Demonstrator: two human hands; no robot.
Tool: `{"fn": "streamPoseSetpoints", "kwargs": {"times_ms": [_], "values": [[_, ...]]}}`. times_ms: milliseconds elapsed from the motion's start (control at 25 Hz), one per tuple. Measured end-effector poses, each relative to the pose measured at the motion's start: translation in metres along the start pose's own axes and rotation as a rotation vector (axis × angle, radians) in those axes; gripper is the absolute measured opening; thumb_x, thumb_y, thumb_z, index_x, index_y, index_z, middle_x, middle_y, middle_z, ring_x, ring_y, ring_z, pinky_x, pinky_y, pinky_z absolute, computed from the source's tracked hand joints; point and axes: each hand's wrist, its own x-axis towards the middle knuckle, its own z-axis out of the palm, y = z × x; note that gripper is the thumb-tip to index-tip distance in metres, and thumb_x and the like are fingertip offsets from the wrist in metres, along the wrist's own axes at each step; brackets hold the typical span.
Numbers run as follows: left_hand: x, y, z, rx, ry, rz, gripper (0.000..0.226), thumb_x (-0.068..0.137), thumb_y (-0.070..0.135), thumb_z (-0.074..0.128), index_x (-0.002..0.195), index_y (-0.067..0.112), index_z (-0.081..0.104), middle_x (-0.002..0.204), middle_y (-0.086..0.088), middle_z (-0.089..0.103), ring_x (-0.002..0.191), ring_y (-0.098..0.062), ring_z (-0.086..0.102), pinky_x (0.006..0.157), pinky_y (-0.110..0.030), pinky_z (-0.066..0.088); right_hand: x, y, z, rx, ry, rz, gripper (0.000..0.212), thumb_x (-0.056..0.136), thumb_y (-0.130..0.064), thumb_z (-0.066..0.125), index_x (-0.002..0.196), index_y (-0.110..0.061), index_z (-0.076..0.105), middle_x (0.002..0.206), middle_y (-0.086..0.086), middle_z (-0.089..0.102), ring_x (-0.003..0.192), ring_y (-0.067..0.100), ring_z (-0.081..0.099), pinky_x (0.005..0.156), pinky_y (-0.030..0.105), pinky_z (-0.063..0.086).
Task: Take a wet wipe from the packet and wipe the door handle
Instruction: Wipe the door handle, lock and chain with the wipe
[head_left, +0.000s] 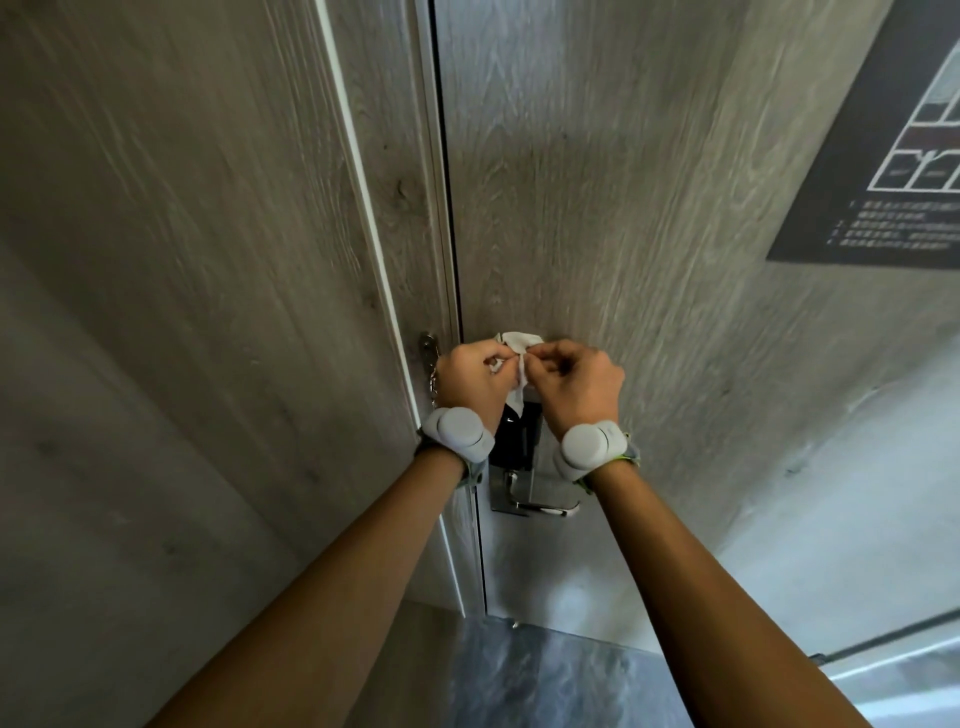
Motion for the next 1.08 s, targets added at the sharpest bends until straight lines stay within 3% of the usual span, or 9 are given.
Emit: {"fn": "streamPoseSetpoints", "kwargs": {"times_ms": [160, 400, 560, 640, 720, 880, 1080], "values": [[-0.002, 0.014, 0.010, -0.011, -0.030, -0.045, 0.004, 0.080, 0.016, 0.074, 0.079, 0.014, 0.076, 0.070, 0.004, 0.069, 0.065, -0.007, 0.062, 0.056, -0.006, 0.044, 0.000, 0.005, -0.016, -0.026, 0.024, -0.009, 0.008, 0.083, -0.022, 0.073, 0.088, -0.018, 0.078, 0.065, -0.010, 0.067, 0.057, -0.008, 0.058, 0.061, -0.008, 0.037], [-0.010, 0.037, 0.023, -0.064, -0.078, -0.062, 0.004, 0.082, 0.014, 0.072, 0.081, 0.011, 0.076, 0.071, 0.000, 0.070, 0.064, -0.001, 0.060, 0.058, -0.006, 0.044, 0.000, 0.011, -0.040, -0.061, 0.068, 0.015, 0.008, 0.082, -0.021, 0.073, 0.086, -0.018, 0.079, 0.067, -0.008, 0.068, 0.058, -0.004, 0.058, 0.061, -0.008, 0.038], [-0.019, 0.040, 0.031, -0.076, -0.123, -0.096, 0.005, 0.080, 0.014, 0.072, 0.076, 0.012, 0.073, 0.068, -0.001, 0.069, 0.070, -0.013, 0.066, 0.068, -0.031, 0.055, -0.006, 0.022, -0.046, -0.085, 0.064, 0.147, 0.009, 0.082, -0.022, 0.072, 0.087, -0.019, 0.079, 0.067, -0.007, 0.067, 0.063, 0.004, 0.061, 0.059, -0.005, 0.040], [-0.024, 0.039, 0.033, -0.071, -0.128, -0.117, 0.007, 0.080, 0.013, 0.073, 0.073, 0.011, 0.072, 0.068, -0.004, 0.070, 0.069, -0.018, 0.067, 0.067, -0.037, 0.057, -0.009, 0.027, -0.044, -0.058, 0.046, 0.194, 0.008, 0.082, -0.022, 0.073, 0.086, -0.019, 0.079, 0.068, -0.006, 0.069, 0.070, 0.009, 0.066, 0.071, 0.010, 0.051], [-0.025, 0.035, 0.032, -0.062, -0.092, -0.131, 0.006, 0.079, 0.014, 0.072, 0.073, 0.012, 0.072, 0.069, -0.003, 0.071, 0.068, -0.018, 0.068, 0.068, -0.037, 0.058, -0.011, 0.028, -0.040, -0.002, 0.037, 0.230, 0.008, 0.082, -0.025, 0.075, 0.085, -0.019, 0.079, 0.070, -0.003, 0.073, 0.072, 0.011, 0.070, 0.078, 0.024, 0.056], [-0.022, 0.027, 0.027, 0.005, -0.082, -0.128, 0.014, 0.079, 0.024, 0.065, 0.079, 0.012, 0.074, 0.074, -0.003, 0.074, 0.070, -0.016, 0.068, 0.069, -0.034, 0.058, -0.009, 0.027, -0.027, 0.080, 0.040, 0.299, 0.022, 0.081, -0.037, 0.077, 0.083, -0.016, 0.079, 0.067, -0.002, 0.075, 0.065, 0.007, 0.069, 0.072, 0.024, 0.055], [-0.023, 0.012, 0.023, 0.026, -0.036, -0.174, 0.011, 0.081, 0.016, 0.069, 0.086, 0.009, 0.076, 0.080, -0.007, 0.075, 0.076, -0.020, 0.069, 0.071, -0.036, 0.059, -0.011, 0.022, -0.015, 0.112, 0.008, 0.395, 0.022, 0.081, -0.036, 0.078, 0.080, -0.015, 0.079, 0.065, -0.002, 0.074, 0.065, 0.010, 0.070, 0.070, 0.026, 0.055]]}}
